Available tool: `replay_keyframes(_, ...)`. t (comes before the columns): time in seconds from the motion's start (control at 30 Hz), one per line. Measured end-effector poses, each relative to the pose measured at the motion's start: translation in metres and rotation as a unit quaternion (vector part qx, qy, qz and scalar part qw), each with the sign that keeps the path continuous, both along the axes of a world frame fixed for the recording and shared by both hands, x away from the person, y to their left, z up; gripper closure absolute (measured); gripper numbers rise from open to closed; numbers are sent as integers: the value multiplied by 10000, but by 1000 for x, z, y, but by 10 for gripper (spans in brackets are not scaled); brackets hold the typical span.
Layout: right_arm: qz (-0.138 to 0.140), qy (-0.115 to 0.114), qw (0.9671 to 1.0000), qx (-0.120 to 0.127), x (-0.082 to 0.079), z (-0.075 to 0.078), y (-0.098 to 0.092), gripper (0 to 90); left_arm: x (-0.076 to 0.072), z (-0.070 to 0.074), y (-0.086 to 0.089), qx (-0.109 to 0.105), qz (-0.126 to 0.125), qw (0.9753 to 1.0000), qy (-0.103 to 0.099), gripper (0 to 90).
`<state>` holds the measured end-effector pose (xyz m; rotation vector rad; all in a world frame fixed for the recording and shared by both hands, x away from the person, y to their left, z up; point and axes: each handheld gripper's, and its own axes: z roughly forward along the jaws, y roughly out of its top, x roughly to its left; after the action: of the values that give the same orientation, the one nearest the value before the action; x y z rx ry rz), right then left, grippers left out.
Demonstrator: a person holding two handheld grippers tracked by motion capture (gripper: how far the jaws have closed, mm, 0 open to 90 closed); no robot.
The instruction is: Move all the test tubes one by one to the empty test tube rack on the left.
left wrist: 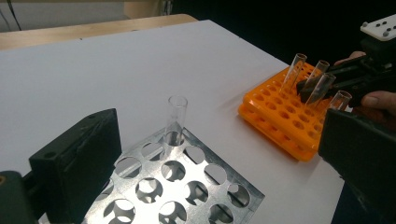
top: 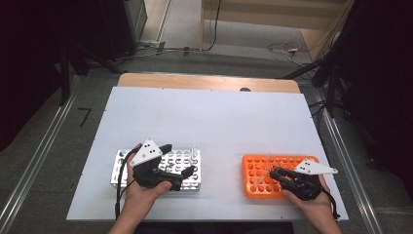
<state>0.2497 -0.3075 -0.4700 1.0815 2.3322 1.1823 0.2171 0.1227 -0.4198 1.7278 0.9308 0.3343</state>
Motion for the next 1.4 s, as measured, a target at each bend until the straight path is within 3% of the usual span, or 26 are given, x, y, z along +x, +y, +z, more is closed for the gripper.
replay_keyframes(0.3, -120, 18, 9999, 24, 1, 5, -1, 739, 0, 0, -1, 13, -13, 10000, -9, 0)
replay_keyframes(0.67, -140, -109, 9991, 378, -3, 29, -7, 740, -1, 0, -4, -8, -48, 10000, -13, 0)
replay_keyframes(1.1, -150, -513, 9972, 531, -14, 64, -5, 740, -2, 1, -7, 23, -116, 9999, -16, 0)
replay_keyframes(1.4, 109, -729, 9950, 679, -22, 84, 11, 740, -4, 4, -13, 41, -229, 9997, -46, 1)
